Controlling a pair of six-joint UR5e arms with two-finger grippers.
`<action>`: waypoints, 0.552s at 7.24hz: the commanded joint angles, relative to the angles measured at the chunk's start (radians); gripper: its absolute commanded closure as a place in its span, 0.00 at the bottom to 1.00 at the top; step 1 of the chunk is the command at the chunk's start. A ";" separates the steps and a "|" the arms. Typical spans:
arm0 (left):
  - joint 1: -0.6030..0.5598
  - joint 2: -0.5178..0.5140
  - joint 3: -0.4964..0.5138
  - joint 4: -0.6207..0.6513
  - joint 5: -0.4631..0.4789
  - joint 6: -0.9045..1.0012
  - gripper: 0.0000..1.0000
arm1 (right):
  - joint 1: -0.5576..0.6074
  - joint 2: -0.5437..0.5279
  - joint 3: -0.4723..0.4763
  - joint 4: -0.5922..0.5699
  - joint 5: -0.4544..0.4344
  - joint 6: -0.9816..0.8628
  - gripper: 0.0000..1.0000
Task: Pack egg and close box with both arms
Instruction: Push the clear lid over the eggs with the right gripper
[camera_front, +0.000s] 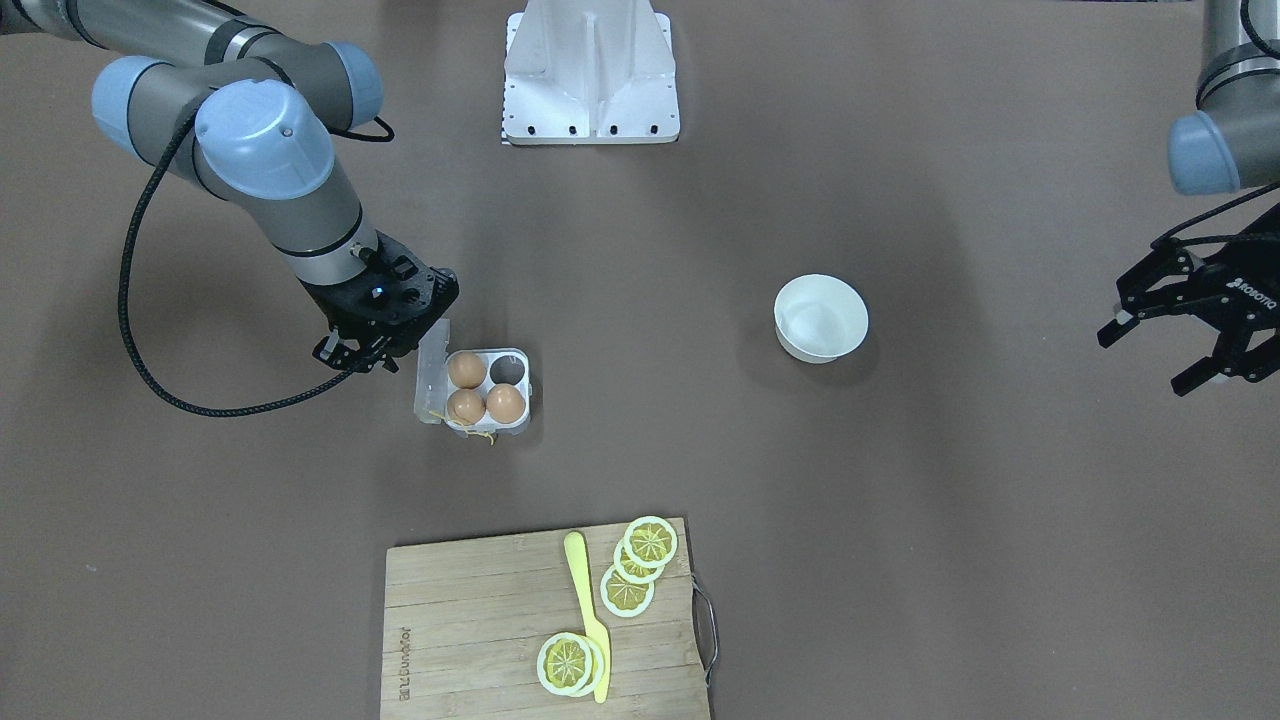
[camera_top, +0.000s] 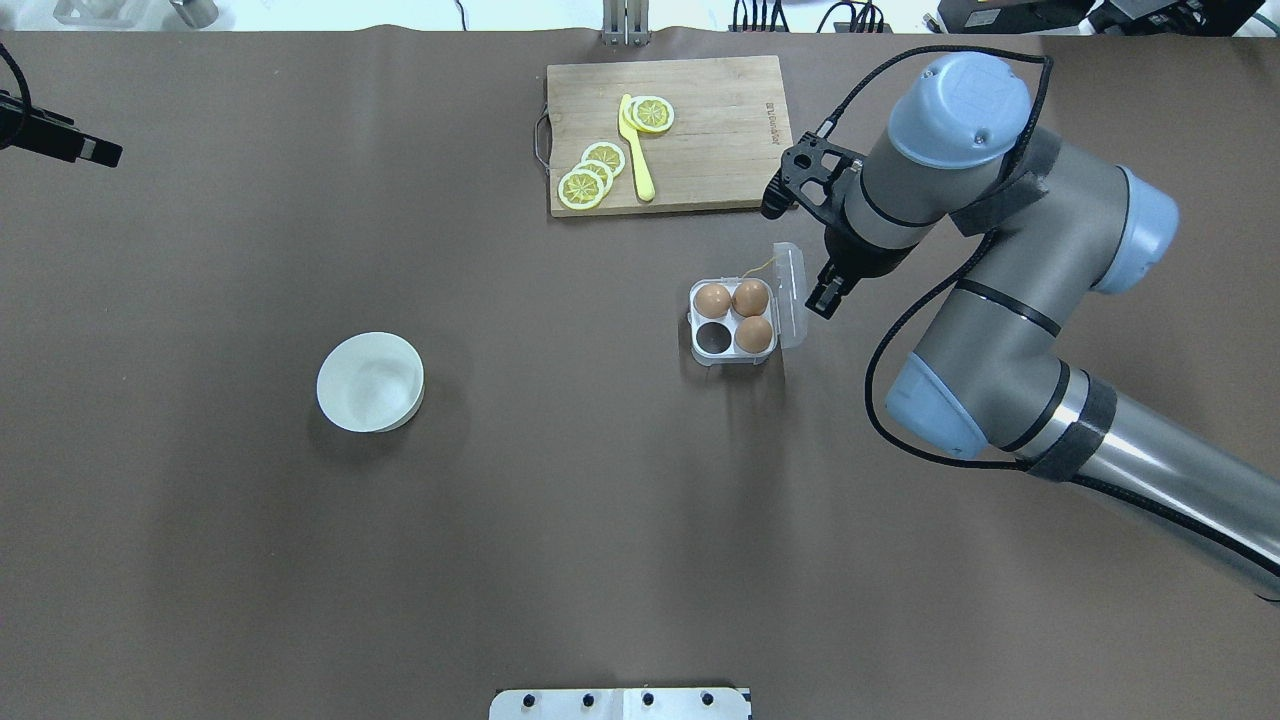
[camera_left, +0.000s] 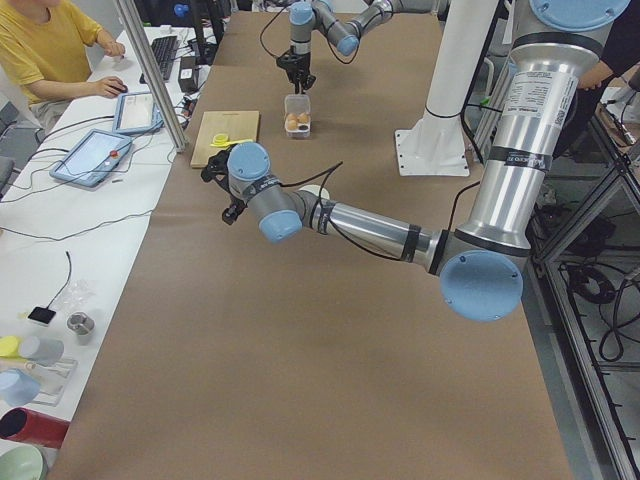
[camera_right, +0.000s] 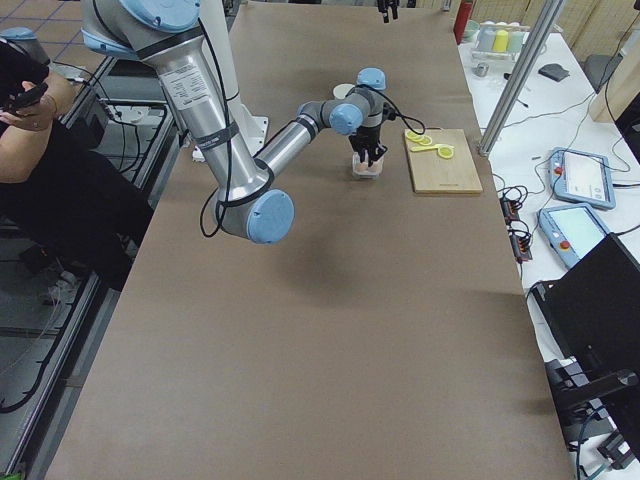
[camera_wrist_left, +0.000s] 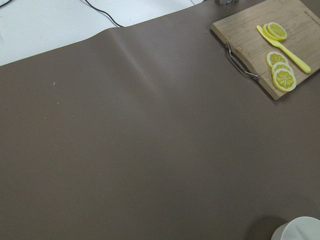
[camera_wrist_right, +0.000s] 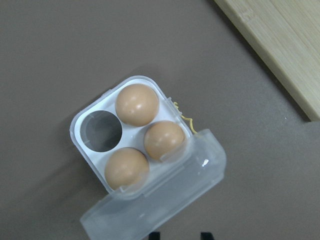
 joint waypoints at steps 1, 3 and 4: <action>0.000 0.002 -0.001 -0.002 -0.005 0.000 0.11 | -0.015 0.033 -0.005 0.000 0.001 0.006 0.60; 0.000 0.008 -0.001 -0.004 -0.008 0.000 0.11 | -0.047 0.042 -0.005 0.000 -0.001 0.008 0.60; -0.002 0.011 -0.001 -0.005 -0.014 0.002 0.11 | -0.052 0.044 -0.002 0.000 -0.005 0.008 0.52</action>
